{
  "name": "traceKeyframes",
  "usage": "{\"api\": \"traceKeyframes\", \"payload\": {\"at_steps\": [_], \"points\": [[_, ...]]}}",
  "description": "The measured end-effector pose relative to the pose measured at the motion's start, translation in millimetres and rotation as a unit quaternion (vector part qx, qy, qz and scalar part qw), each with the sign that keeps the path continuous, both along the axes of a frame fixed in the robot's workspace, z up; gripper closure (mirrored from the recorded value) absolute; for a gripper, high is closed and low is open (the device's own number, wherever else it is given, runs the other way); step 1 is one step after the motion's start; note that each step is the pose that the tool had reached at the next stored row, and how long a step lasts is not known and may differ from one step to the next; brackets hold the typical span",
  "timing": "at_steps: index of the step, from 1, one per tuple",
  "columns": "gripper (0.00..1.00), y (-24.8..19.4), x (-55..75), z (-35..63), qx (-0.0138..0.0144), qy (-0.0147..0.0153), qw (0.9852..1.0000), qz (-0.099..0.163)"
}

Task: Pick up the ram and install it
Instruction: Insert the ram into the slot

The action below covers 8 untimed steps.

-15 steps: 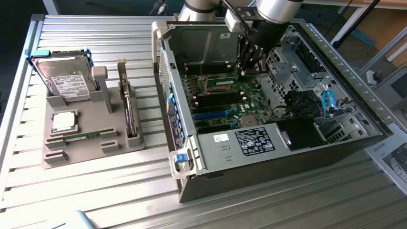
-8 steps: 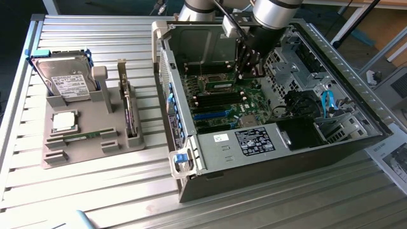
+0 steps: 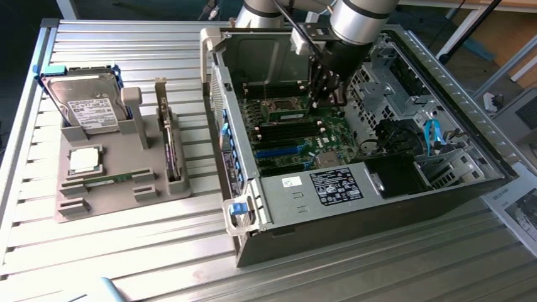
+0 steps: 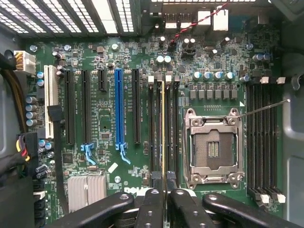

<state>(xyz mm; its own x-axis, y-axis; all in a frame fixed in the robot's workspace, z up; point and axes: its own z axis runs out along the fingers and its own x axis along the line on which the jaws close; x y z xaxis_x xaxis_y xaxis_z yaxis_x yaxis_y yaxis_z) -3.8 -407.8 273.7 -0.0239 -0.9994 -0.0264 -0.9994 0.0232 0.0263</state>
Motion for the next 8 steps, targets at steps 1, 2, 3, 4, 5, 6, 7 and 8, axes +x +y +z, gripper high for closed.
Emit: {"api": "traceKeyframes", "payload": {"at_steps": [1,2,3,4,5,6,7,8], "points": [[0.88,0.0,-0.1,-1.6,0.0,0.0,1.0,-0.001],[0.88,0.0,-0.1,-2.2,0.0,0.0,1.0,-0.001],[0.88,0.0,-0.1,-2.8,0.0,0.0,1.0,-0.001],[0.88,0.0,-0.2,-3.4,0.0,0.0,1.0,-0.002],[0.88,0.0,-0.2,-4.3,0.0,0.0,1.0,-0.002],[0.88,0.0,-0.3,-5.3,0.0,0.0,1.0,-0.003],[0.88,0.0,-0.4,-6.4,0.0,0.0,1.0,-0.003],[0.88,0.0,-0.5,-7.3,0.0,0.0,1.0,-0.003]]}}
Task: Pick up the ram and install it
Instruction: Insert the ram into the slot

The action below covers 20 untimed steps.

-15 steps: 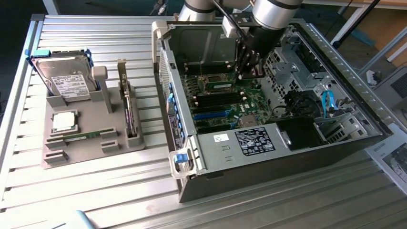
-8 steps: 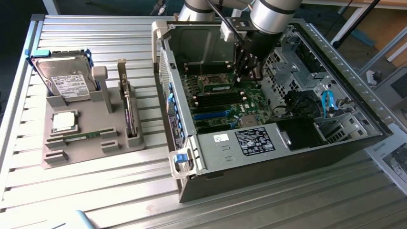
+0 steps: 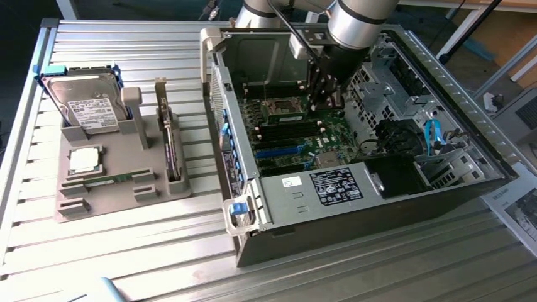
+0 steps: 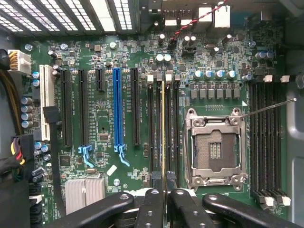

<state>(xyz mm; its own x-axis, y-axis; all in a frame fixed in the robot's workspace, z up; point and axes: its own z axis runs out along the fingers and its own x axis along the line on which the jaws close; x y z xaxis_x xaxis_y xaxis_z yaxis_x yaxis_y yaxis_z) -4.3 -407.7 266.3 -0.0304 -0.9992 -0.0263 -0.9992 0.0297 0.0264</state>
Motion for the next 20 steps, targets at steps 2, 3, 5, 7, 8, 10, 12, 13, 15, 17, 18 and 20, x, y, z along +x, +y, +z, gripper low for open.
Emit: {"api": "traceKeyframes", "payload": {"at_steps": [2,3,5,7,8,10,12,13,15,17,18,20], "points": [[0.88,-0.1,0.0,-0.1,-0.0001,0.0,1.0,0.0],[0.88,-0.1,0.0,-0.1,-0.0001,0.0,1.0,0.0],[0.88,0.0,0.0,-0.2,0.0,0.0,1.0,0.0],[0.88,-0.8,-0.3,-0.3,0.0001,-0.0001,1.0,0.0],[0.88,-1.3,-0.6,-0.2,0.0001,0.0,1.0,0.0],[0.88,-1.6,-1.9,-0.4,0.0,-0.0001,1.0,0.0],[0.88,-1.6,-2.3,-3.8,0.0,-0.0001,1.0,0.0],[0.88,-1.6,-2.5,-5.3,0.0001,-0.0002,1.0,0.0],[0.88,-2.3,-2.7,-5.8,0.0,-0.0002,1.0,0.0],[0.88,-3.7,-3.0,-6.0,0.0001,-0.0002,1.0,0.0],[0.88,-4.4,-3.0,-6.0,0.0001,-0.0002,1.0,0.0],[0.88,-5.6,-3.1,-6.1,0.0001,-0.0002,1.0,0.0]]}}
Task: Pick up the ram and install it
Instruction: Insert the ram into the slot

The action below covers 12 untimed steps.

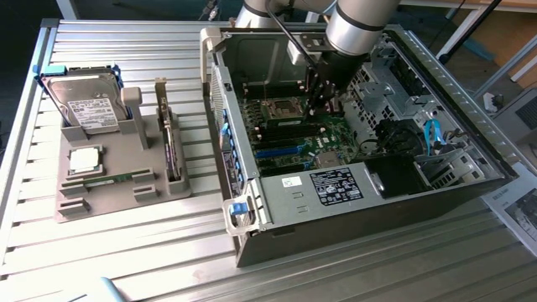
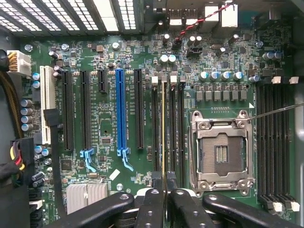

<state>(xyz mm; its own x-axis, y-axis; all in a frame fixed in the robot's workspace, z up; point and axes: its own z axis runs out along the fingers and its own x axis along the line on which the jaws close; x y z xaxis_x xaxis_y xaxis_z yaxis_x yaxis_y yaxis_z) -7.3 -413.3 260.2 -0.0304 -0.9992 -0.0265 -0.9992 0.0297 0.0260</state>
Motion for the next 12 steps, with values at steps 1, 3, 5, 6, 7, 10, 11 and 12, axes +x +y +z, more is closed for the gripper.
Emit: {"api": "traceKeyframes", "payload": {"at_steps": [1,3,5,6,7,10,11,12], "points": [[0.88,-0.4,0.0,-0.3,0.0,0.0,1.0,0.0],[0.88,-0.7,-0.1,-2.0,0.0001,0.0,1.0,0.0],[0.88,-0.7,-0.4,-4.0,0.0,-0.0001,1.0,0.0],[0.88,-0.7,-0.6,-5.0,0.0,-0.0001,1.0,0.0],[0.88,-0.7,-1.0,-6.3,0.0,-0.0002,1.0,0.0],[0.88,-0.8,-1.7,-9.2,0.0,-0.0002,1.0,0.0],[0.88,-0.7,-1.7,-9.9,0.0,-0.0002,1.0,0.0],[0.88,-0.8,-1.7,-10.8,0.0,-0.0002,1.0,0.0]]}}
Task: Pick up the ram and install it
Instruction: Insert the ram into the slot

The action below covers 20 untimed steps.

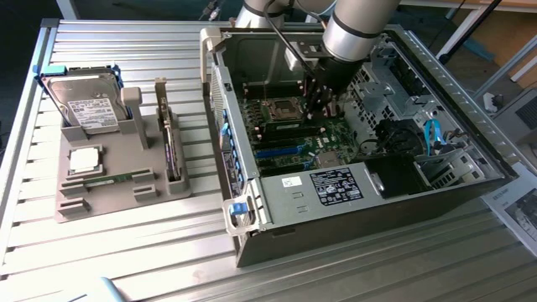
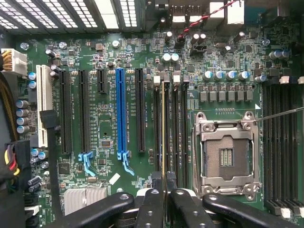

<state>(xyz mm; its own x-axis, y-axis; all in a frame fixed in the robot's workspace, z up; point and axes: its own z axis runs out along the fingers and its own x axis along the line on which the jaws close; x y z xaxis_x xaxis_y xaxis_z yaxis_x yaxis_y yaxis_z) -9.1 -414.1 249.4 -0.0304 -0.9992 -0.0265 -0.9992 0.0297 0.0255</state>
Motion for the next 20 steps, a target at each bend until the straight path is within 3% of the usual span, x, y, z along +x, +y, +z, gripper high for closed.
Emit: {"api": "traceKeyframes", "payload": {"at_steps": [20], "points": [[0.88,-2.7,-0.1,-5.8,0.0,0.0,1.0,0.0]]}}
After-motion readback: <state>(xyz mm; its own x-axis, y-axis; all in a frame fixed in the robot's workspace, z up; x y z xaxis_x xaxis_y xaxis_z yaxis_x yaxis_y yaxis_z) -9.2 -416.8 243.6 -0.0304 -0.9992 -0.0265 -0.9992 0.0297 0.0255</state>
